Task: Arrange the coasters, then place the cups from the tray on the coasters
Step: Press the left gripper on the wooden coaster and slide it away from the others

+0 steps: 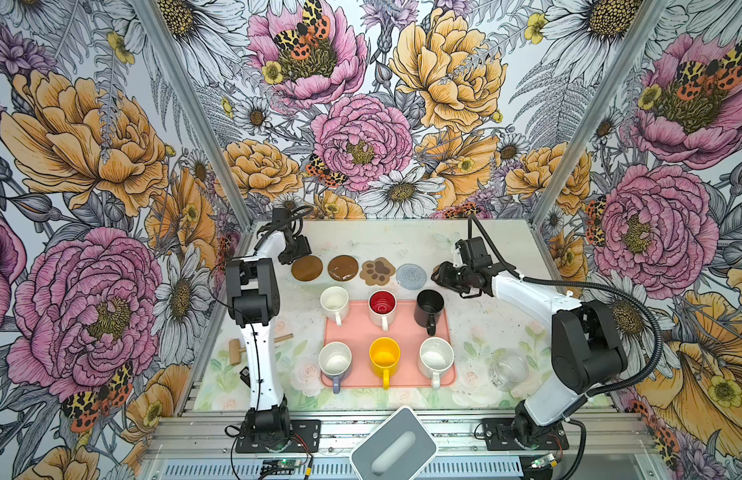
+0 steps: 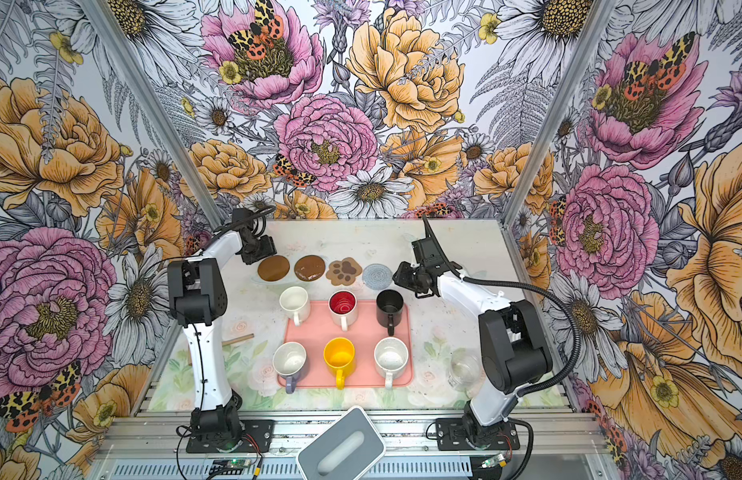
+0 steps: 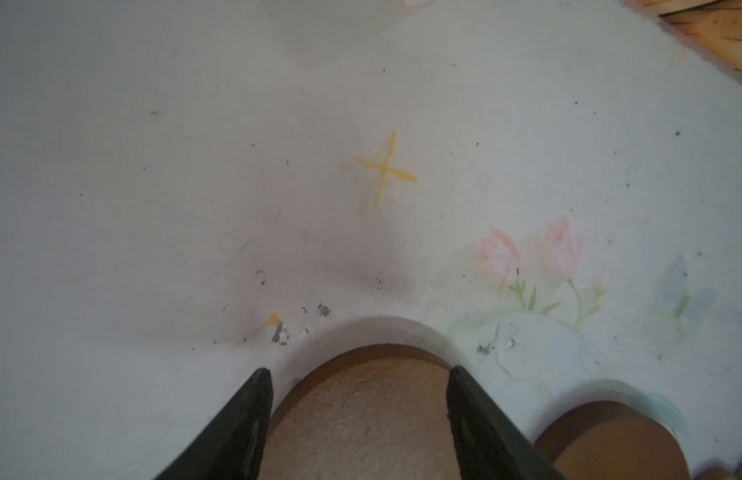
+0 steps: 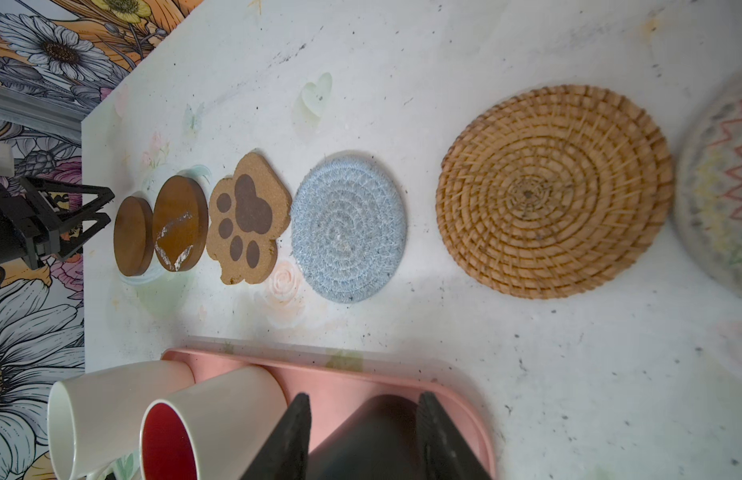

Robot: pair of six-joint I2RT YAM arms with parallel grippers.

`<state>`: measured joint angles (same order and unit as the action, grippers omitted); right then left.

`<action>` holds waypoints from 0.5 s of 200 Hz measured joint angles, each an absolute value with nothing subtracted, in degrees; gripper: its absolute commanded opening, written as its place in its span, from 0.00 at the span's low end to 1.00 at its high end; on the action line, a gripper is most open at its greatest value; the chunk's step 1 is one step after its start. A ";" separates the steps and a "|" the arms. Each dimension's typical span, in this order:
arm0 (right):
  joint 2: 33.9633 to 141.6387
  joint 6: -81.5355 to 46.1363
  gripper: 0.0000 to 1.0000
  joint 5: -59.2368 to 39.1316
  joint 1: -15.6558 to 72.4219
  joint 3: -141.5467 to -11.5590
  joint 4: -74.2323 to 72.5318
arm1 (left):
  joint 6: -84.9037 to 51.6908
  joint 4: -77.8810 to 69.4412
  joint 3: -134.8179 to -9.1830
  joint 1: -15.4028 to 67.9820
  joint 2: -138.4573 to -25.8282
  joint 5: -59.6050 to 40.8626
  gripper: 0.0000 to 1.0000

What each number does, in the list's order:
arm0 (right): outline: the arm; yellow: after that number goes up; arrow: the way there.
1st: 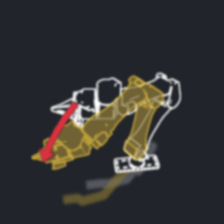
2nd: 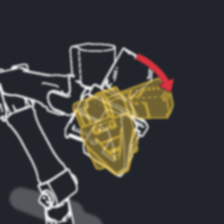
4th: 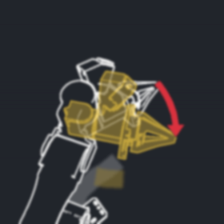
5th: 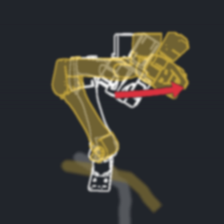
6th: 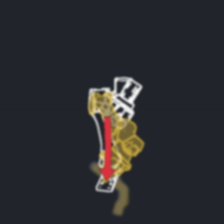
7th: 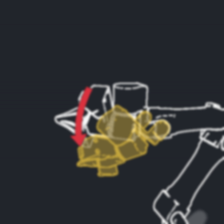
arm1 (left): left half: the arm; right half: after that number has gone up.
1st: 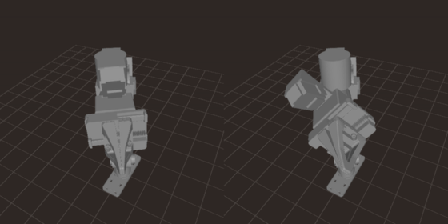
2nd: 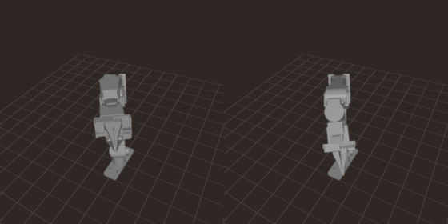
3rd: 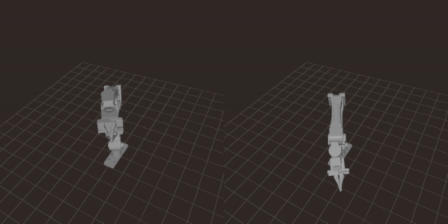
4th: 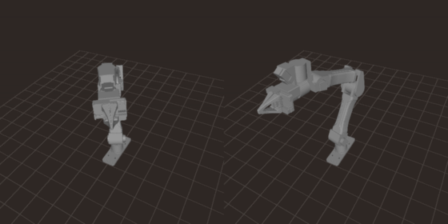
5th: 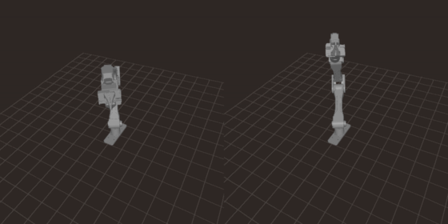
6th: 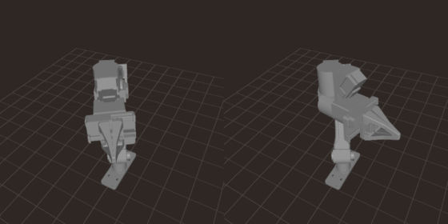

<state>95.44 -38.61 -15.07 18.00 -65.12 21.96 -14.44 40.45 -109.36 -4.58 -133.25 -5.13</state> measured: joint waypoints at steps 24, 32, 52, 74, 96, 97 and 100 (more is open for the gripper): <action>95.44 -38.61 0.44 -15.07 18.11 -65.56 21.96 | -15.33 39.46 -108.38 -4.58 -133.62 -5.89 0.67; 95.44 -38.61 0.44 -15.05 18.26 -65.67 21.96 | -15.62 39.16 -107.72 -4.58 -133.62 -5.93 0.67; 95.44 -38.59 0.44 -15.07 18.37 -65.76 21.96 | -16.21 37.39 -106.69 -4.58 -133.49 -6.13 0.66; 95.44 -38.59 0.44 -15.07 18.37 -65.76 21.96 | -16.60 36.29 -106.00 -4.58 -133.21 -6.11 0.66; 95.44 -38.59 0.44 -15.07 18.37 -65.76 21.98 | -16.62 35.11 -104.84 -4.45 -132.70 -6.11 0.66; 95.44 -38.59 0.44 -15.07 18.37 -65.76 21.98 | -16.62 35.03 -104.77 -4.45 -132.68 -6.11 0.67; 95.44 -38.59 0.44 -15.07 18.37 -65.76 21.98 | -16.62 34.94 -104.66 -4.40 -132.60 -6.11 0.67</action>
<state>95.44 -38.59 -15.07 18.37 -65.76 21.98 -16.62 34.94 -104.66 -4.40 -132.60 -6.11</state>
